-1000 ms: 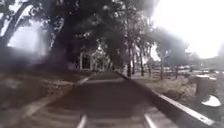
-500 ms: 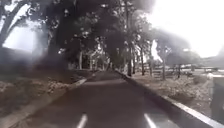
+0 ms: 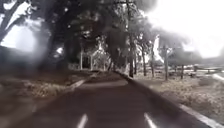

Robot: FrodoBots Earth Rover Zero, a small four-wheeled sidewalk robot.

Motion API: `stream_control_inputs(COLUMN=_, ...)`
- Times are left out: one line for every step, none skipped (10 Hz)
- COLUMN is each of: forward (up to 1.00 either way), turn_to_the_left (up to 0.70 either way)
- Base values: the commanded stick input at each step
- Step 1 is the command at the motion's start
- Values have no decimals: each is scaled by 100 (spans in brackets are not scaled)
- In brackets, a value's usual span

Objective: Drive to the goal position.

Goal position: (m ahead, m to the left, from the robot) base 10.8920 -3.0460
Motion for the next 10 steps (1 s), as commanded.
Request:
stream_control_inputs(forward=85, turn_to_the_left=0)
stream_control_inputs(forward=85, turn_to_the_left=0)
stream_control_inputs(forward=85, turn_to_the_left=0)
stream_control_inputs(forward=85, turn_to_the_left=0)
stream_control_inputs(forward=85, turn_to_the_left=0)
stream_control_inputs(forward=85, turn_to_the_left=0)
stream_control_inputs(forward=85, turn_to_the_left=0)
stream_control_inputs(forward=85, turn_to_the_left=0)
stream_control_inputs(forward=85, turn_to_the_left=0)
stream_control_inputs(forward=85, turn_to_the_left=0)
